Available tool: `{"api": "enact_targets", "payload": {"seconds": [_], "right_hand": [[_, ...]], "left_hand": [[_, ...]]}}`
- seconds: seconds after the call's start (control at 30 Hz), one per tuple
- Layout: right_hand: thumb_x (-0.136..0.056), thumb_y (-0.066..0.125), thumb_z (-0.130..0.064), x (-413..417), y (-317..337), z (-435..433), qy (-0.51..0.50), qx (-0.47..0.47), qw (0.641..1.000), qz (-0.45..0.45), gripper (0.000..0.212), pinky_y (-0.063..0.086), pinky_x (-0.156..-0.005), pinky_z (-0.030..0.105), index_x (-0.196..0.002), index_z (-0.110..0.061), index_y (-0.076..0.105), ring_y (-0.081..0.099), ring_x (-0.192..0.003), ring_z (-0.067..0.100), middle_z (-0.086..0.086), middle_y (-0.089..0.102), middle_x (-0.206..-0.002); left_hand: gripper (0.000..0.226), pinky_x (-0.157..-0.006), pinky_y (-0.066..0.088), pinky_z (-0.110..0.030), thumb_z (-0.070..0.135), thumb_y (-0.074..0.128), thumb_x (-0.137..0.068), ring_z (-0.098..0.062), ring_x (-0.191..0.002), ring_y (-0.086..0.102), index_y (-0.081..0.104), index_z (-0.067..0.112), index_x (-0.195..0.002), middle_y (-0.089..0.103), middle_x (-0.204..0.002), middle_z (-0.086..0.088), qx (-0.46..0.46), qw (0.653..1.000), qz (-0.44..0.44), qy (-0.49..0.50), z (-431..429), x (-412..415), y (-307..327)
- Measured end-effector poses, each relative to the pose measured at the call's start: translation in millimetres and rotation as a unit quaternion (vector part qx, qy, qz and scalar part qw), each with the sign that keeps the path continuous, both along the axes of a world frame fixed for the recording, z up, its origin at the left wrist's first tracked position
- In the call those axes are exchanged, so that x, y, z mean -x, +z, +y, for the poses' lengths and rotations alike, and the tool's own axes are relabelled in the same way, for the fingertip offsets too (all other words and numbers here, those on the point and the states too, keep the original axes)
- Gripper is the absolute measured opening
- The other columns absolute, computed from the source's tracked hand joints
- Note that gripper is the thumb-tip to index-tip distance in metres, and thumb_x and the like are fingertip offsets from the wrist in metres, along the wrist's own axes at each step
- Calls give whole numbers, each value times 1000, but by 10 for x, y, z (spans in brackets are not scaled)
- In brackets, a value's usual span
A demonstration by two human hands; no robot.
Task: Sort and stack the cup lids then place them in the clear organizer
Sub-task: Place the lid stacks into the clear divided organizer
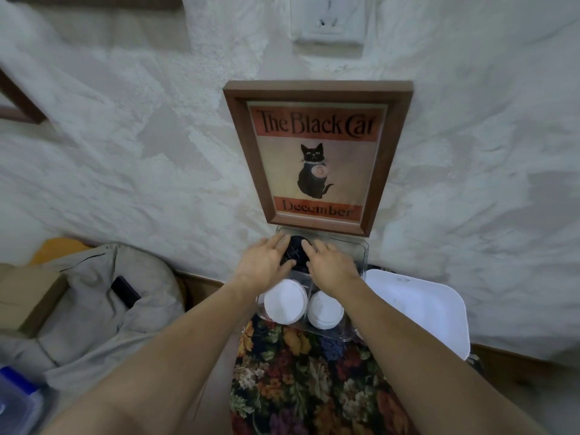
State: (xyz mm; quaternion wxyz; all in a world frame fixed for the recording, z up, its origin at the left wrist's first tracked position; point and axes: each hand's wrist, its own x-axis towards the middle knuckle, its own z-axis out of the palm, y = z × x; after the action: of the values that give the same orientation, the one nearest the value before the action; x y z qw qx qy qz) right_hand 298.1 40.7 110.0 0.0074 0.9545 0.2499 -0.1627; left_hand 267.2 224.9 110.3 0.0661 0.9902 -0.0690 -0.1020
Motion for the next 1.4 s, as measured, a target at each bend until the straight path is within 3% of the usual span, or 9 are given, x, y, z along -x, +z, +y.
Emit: {"api": "enact_targets", "payload": {"seconds": [0.17, 0.3, 0.57, 0.77, 0.97, 1.1, 1.17, 1.3, 1.4], "right_hand": [[-113, 37, -34, 167, 127, -180, 12, 6, 1000, 0, 61, 49, -100, 44, -166, -17, 11, 32, -147, 32, 11, 25, -166], [-113, 34, -40, 371, 171, -436, 14, 11, 1000, -15, 64, 34, -117, 45, -167, -18, 8, 19, -155, 33, 10, 17, -171], [-112, 29, -49, 865, 348, -1175, -31, 10, 999, -41, 66, 21, -126, 46, -167, -19, 9, 14, -158, 33, 11, 15, -173], [-112, 26, -51, 1380, 346, -1914, -79, 9, 997, -19, 66, 15, -128, 46, -167, -22, 6, 3, -161, 31, 7, 5, -175], [-111, 23, -53, 2120, 179, -2795, -138, 26, 990, 14, 65, 25, -125, 47, -167, -21, 13, 12, -160, 30, 7, 16, -173], [-101, 27, -53, 2610, -56, -3326, -168, 33, 985, 35, 69, 53, -103, 50, -147, -13, 57, 55, -137, 38, 15, 60, -146], [-101, 35, -54, 2868, -248, -3556, -186, 12, 982, 35, 64, 59, -95, 50, -141, -13, 64, 62, -129, 38, 14, 65, -139], [-101, 15, -78, 3376, -367, -3692, -207, -65, 975, 44, 88, 51, -109, 43, -152, -18, 52, 54, -140, 31, 7, 54, -154], [-92, 23, -87, 3620, -285, -3624, -240, -112, 951, 158, 94, 26, -124, 36, -166, -29, 20, 20, -158, 19, -6, 20, -171]], "left_hand": [[72, -129, 13, -41, 54, 33, -109, -28, -159, 13, 20, 10, -164, 19, -172, -8, -71, 997, 4, -36, -97, 111, 178], [79, -130, 0, -42, 60, 25, -108, -28, -161, -2, 9, 9, -166, 5, -174, -10, -127, 991, 16, -49, -348, 229, 374], [83, -130, -3, -46, 63, 19, -107, -31, -160, -7, 1, 6, -165, 1, -174, -13, -176, 981, 2, -79, -1003, 649, 507], [85, -129, -3, -44, 64, 23, -106, -30, -161, -5, 5, 6, -165, 4, -174, -13, -108, 989, 23, -93, -1710, 1125, 341], [82, -130, 0, -47, 64, 22, -107, -32, -160, -6, 7, 8, -165, 5, -174, -12, -76, 983, 57, -154, -2527, 1697, 17], [81, -129, -5, -44, 64, 18, -107, -29, -161, -6, 7, 10, -166, 6, -174, -10, -66, 974, 90, -196, -2998, 2054, -163], [76, -129, -5, -43, 62, 17, -108, -27, -161, -5, 7, 13, -166, 9, -174, -7, -52, 971, 110, -206, -3183, 2232, -234], [67, -130, 1, -41, 55, 12, -110, -27, -161, 1, 10, 18, -166, 19, -172, -3, -6, 969, 143, -200, -3308, 2533, -332], [67, -130, 1, -40, 53, 9, -110, -24, -161, 1, 17, 16, -166, 22, -172, -3, -4, 965, 184, -189, -3233, 2701, -371]]}}
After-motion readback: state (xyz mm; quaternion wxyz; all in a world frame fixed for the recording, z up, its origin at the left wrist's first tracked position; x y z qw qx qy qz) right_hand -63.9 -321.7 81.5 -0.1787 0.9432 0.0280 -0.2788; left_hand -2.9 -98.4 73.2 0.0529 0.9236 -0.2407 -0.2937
